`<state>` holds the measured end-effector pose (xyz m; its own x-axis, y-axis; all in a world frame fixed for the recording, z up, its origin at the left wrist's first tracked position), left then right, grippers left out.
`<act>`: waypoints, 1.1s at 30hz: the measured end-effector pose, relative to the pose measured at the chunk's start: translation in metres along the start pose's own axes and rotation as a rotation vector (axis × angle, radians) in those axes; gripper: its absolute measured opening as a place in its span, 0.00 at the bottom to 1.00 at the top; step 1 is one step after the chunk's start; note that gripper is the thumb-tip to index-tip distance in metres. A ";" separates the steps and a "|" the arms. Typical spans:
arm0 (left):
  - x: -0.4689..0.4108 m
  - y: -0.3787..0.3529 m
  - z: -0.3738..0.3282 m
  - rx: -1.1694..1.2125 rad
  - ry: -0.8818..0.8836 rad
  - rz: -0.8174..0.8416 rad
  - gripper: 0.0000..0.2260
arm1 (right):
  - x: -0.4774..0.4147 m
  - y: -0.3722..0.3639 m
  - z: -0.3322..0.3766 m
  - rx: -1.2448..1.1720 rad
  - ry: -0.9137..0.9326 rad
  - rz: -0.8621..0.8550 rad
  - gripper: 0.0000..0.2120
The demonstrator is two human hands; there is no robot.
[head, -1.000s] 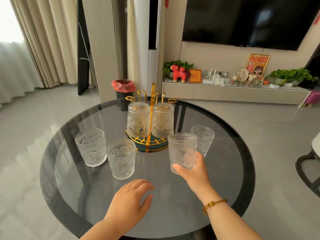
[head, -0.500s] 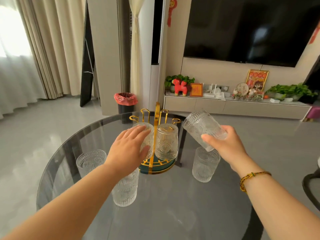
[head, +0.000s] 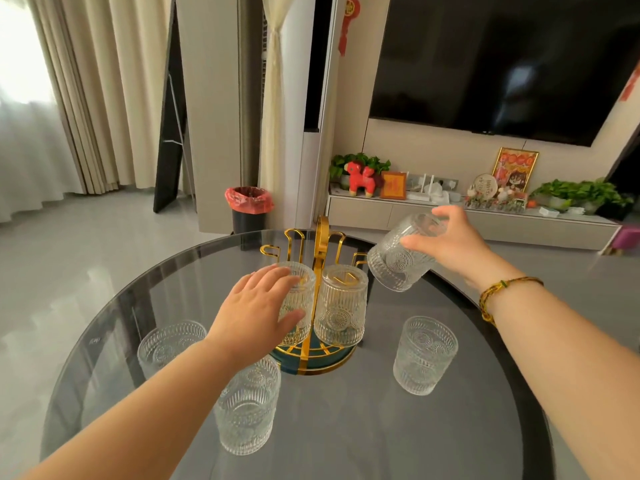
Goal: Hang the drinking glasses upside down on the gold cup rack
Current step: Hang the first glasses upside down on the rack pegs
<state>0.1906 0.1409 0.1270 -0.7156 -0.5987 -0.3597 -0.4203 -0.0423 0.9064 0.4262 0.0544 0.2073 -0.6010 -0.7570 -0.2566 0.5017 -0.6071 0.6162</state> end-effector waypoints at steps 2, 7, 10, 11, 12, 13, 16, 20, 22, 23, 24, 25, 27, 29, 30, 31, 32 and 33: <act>0.000 -0.002 0.001 0.008 0.007 0.000 0.24 | -0.006 -0.006 0.006 0.024 0.033 0.020 0.34; -0.001 -0.003 0.002 0.033 0.023 -0.002 0.24 | -0.020 -0.020 0.013 0.067 0.069 0.023 0.32; 0.000 -0.003 0.002 0.041 0.016 -0.003 0.24 | -0.029 -0.028 0.013 0.051 0.071 0.018 0.34; 0.000 -0.003 0.002 0.046 0.014 -0.003 0.24 | -0.031 -0.032 0.013 0.045 0.067 0.027 0.34; 0.001 -0.003 0.002 0.049 0.013 -0.002 0.24 | -0.033 -0.036 0.012 0.043 0.061 0.036 0.35; 0.001 -0.003 0.002 0.048 0.012 -0.001 0.24 | -0.035 -0.040 0.011 0.045 0.057 0.044 0.35; 0.001 -0.003 0.002 0.051 0.011 -0.002 0.23 | -0.038 -0.054 0.008 0.061 0.046 0.059 0.34; 0.000 -0.005 0.004 0.040 0.010 0.003 0.24 | -0.041 -0.072 0.002 0.124 0.030 0.114 0.33; 0.000 -0.005 0.005 0.044 0.011 0.005 0.24 | -0.041 -0.080 -0.002 0.141 0.022 0.141 0.32; 0.000 -0.005 0.005 0.046 0.012 0.005 0.24 | -0.040 -0.084 -0.004 0.145 0.014 0.153 0.32; 0.000 -0.006 0.005 0.046 0.011 0.004 0.24 | -0.040 -0.088 -0.006 0.148 0.005 0.166 0.32; 0.000 -0.006 0.005 0.048 0.010 0.004 0.24 | -0.040 -0.092 -0.008 0.149 -0.004 0.178 0.32; 0.000 -0.007 0.006 0.057 0.011 0.005 0.24 | -0.040 -0.099 -0.012 0.141 -0.029 0.198 0.32; 0.000 -0.008 0.007 0.059 0.011 0.005 0.24 | -0.041 -0.106 -0.015 0.126 -0.055 0.211 0.33; 0.000 -0.008 0.007 0.061 0.011 0.005 0.25 | -0.041 -0.108 -0.017 0.121 -0.067 0.219 0.34; 0.000 -0.008 0.007 0.065 0.011 0.004 0.25 | -0.042 -0.110 -0.018 0.118 -0.078 0.225 0.34; -0.001 -0.008 0.007 0.070 0.010 0.002 0.25 | -0.042 -0.112 -0.020 0.113 -0.087 0.228 0.35; -0.001 -0.008 0.007 0.074 0.009 0.001 0.25 | -0.042 -0.113 -0.021 0.108 -0.094 0.228 0.35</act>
<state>0.1903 0.1475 0.1182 -0.7112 -0.6056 -0.3569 -0.4602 0.0173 0.8877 0.4080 0.1499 0.1333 -0.5376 -0.8425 -0.0352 0.5645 -0.3907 0.7271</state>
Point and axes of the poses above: each hand's wrist, its own x-axis away from the middle knuckle, its own y-axis out of the back of the hand, z = x × y, the point moved 7 cm from there along -x, towards the middle knuckle, and after that the axes turned 2 degrees about z, right-handed, at the moved point
